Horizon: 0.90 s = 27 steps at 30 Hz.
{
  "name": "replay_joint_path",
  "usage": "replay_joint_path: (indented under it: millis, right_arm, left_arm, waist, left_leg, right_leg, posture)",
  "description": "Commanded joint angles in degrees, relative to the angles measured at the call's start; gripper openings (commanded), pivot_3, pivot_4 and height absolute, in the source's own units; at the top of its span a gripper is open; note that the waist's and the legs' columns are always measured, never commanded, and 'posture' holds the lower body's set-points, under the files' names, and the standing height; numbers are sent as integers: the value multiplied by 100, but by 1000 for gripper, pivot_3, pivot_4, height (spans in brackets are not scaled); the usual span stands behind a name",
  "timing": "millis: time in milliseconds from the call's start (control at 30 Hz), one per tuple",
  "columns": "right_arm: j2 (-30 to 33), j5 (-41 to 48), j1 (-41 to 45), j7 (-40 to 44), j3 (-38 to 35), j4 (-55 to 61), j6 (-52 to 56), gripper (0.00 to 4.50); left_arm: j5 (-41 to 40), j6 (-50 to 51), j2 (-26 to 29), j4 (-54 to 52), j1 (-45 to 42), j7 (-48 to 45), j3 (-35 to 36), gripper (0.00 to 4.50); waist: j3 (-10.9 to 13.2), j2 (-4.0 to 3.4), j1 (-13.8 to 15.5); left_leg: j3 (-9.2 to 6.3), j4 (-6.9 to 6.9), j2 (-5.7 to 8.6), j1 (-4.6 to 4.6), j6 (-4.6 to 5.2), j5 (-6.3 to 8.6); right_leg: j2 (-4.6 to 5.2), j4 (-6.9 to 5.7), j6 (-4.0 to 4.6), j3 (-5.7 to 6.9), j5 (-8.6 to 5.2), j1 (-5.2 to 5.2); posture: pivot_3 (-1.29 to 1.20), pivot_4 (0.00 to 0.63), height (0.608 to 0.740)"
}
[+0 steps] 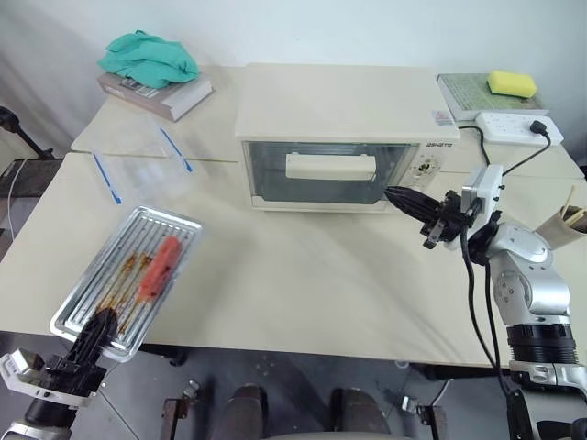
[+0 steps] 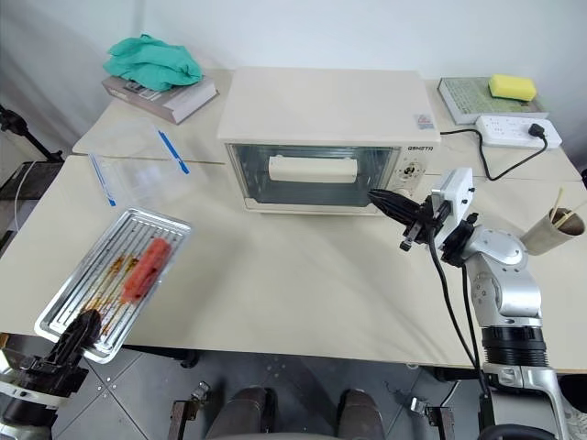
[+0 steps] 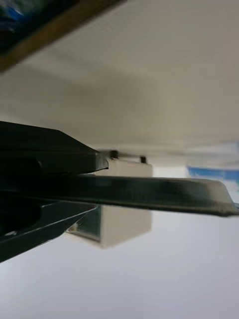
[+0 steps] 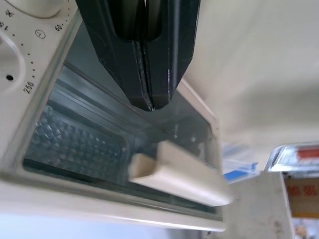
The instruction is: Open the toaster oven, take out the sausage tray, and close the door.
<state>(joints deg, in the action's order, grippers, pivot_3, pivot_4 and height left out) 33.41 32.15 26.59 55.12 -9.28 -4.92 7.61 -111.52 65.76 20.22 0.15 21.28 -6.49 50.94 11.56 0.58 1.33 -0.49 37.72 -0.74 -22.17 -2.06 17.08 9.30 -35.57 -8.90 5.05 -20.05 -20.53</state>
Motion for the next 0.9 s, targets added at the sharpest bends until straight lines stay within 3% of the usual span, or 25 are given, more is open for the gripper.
replay_joint_path:
  millis: [33,133,233,433,600,800,900]
  right_arm:
    - [88,197,-113,-180,-318,417,225,20]
    - [422,546,-659,49,-497,968,780,20]
    - [717,694,-1359,284,-742,1568,904,601]
    - [795,931,-2714,152,-1390,2658,1079,2707]
    - [671,617,-3715,151,-1698,3250,646,4348]
    - [589,642,-4595,-39,-2038,3916,630,4428]
    - [566,665,-4870,-106,-2157,4098,640,4428]
  left_arm:
    - [-148,291,372,111,-28,-301,-303,0]
    - [-148,499,775,162,-222,-424,-816,0]
    - [-147,630,1212,178,-470,-444,-1427,0]
    - [-137,805,1761,497,-1358,-410,-2554,0]
    - [-28,480,1432,514,-2524,233,-3571,0]
    - [254,267,876,571,-3485,848,-4414,0]
    - [391,446,892,707,-3768,882,-4660,0]
  waist:
    - [0,0,3]
    - [0,0,30]
    - [0,0,8]
    - [-1,-23,55]
    - [-5,-24,195]
    - [-6,-25,158]
    - [-7,-25,156]
  left_leg:
    - [1,0,-1,0,1,1]
    - [0,-3,-1,0,2,1]
    - [1,-11,-1,-1,2,2]
    - [24,-29,0,21,2,-1]
    - [23,-23,9,19,5,-3]
    - [39,-27,11,21,9,-3]
    - [39,-27,10,23,9,-4]
  right_leg:
    - [0,1,0,-1,0,0]
    - [0,1,0,0,0,0]
    - [0,-1,0,-1,0,0]
    - [0,0,-1,-28,0,-3]
    - [2,4,-12,-37,11,1]
    - [1,3,-23,-53,24,2]
    - [-1,4,-23,-53,24,2]
  posture:
    - [0,150,740]
    - [0,150,740]
    - [0,150,740]
    - [0,150,740]
    - [0,150,740]
    - [0,150,740]
    - [0,150,740]
